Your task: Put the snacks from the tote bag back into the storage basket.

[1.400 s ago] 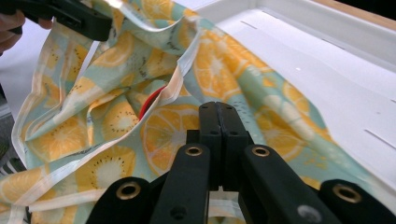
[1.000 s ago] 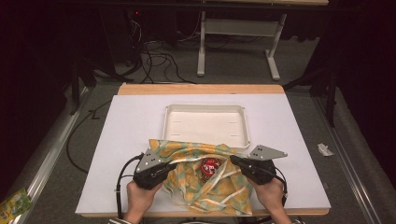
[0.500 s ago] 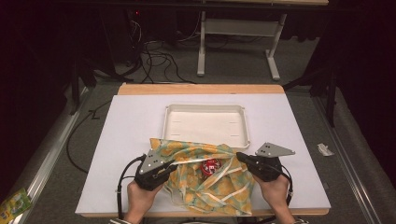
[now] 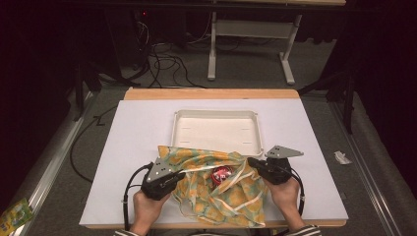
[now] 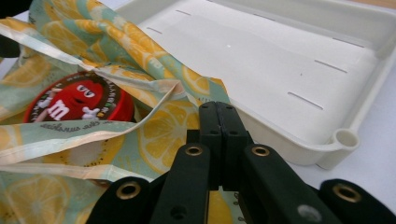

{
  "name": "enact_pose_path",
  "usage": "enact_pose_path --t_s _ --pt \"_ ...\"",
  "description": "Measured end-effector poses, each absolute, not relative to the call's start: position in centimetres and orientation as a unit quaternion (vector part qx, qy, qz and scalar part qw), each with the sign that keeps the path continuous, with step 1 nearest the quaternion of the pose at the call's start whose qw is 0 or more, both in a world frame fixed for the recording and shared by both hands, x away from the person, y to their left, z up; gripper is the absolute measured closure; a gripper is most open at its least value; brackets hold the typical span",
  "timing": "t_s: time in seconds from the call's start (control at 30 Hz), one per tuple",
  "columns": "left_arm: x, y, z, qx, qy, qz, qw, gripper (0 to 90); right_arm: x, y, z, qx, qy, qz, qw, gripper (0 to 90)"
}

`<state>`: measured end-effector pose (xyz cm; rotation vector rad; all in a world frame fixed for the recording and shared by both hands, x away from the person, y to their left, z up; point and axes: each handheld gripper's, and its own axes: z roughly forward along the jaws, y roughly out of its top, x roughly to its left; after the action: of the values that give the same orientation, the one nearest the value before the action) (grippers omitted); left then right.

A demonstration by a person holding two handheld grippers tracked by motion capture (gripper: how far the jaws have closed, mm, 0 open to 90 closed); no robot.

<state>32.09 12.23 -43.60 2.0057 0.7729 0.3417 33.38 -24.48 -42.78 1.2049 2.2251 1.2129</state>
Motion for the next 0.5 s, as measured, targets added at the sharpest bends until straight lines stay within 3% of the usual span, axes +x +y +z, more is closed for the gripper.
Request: enact_pose_path --t_s 0.5 --pt "33.3 11.2 -44.6 0.826 0.325 0.121 0.445 89.2 35.4 -24.3 -44.5 0.444 0.791 0.389 0.164 90.0"
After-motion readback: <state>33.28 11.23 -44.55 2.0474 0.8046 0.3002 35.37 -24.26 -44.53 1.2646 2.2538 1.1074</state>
